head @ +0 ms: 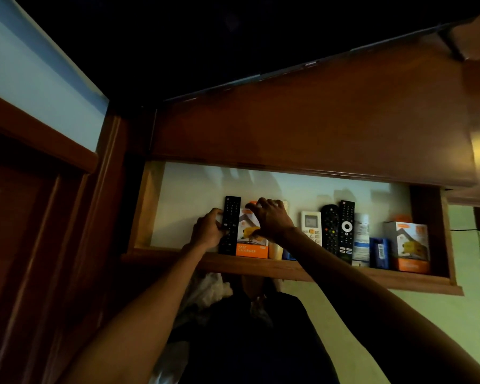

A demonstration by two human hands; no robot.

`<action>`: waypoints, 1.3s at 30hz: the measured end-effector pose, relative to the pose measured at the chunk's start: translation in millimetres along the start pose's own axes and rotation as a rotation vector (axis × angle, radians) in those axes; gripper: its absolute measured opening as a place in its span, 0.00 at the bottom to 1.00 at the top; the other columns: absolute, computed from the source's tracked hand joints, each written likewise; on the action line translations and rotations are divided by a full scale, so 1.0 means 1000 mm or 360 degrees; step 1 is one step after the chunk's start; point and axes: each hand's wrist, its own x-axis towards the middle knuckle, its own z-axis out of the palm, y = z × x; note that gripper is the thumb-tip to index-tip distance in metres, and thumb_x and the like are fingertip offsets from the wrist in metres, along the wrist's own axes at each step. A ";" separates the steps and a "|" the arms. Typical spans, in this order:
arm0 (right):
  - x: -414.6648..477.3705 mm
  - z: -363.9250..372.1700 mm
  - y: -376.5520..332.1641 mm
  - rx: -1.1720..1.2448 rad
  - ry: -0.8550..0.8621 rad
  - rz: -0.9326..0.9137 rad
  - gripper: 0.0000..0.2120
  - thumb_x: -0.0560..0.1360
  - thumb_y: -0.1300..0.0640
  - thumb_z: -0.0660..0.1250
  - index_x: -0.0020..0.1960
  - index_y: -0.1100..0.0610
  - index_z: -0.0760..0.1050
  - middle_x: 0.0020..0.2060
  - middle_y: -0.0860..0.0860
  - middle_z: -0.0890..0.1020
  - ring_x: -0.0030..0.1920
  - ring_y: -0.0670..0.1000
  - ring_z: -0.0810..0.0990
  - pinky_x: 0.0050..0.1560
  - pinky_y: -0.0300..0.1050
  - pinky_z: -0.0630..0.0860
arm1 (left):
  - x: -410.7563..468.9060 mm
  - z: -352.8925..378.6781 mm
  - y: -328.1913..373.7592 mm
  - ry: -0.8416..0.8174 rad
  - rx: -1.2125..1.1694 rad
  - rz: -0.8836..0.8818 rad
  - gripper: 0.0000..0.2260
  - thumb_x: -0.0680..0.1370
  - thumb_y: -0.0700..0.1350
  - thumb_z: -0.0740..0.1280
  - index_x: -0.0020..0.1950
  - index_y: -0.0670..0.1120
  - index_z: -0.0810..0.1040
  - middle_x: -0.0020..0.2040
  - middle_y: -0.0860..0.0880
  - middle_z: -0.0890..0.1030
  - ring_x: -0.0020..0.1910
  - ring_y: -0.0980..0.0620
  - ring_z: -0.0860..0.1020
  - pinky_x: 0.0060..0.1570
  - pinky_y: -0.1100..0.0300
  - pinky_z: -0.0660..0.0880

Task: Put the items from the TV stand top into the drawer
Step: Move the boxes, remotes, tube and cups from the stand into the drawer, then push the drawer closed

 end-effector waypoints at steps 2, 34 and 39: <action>-0.004 -0.001 0.004 0.0012 0.0031 -0.0045 0.40 0.70 0.41 0.72 0.75 0.52 0.60 0.70 0.57 0.68 0.70 0.61 0.66 0.71 0.59 0.60 | 0.000 0.001 0.000 -0.0014 -0.0017 -0.0030 0.23 0.71 0.45 0.75 0.64 0.49 0.73 0.51 0.46 0.85 0.52 0.44 0.82 0.52 0.50 0.78; -0.242 0.016 0.183 -0.0101 0.0252 -0.0015 0.54 0.61 0.31 0.72 0.76 0.54 0.54 0.74 0.55 0.63 0.72 0.58 0.64 0.70 0.57 0.64 | -0.131 0.105 0.099 0.0263 0.0673 0.0645 0.39 0.63 0.65 0.74 0.71 0.52 0.70 0.70 0.50 0.70 0.70 0.48 0.65 0.67 0.45 0.68; -0.238 0.012 0.187 -0.0171 0.0222 -0.0030 0.56 0.60 0.27 0.69 0.77 0.55 0.53 0.75 0.55 0.61 0.73 0.57 0.61 0.72 0.60 0.60 | -0.129 0.096 0.106 0.0376 0.0980 0.0798 0.45 0.62 0.72 0.70 0.73 0.51 0.67 0.73 0.50 0.67 0.71 0.48 0.65 0.69 0.46 0.65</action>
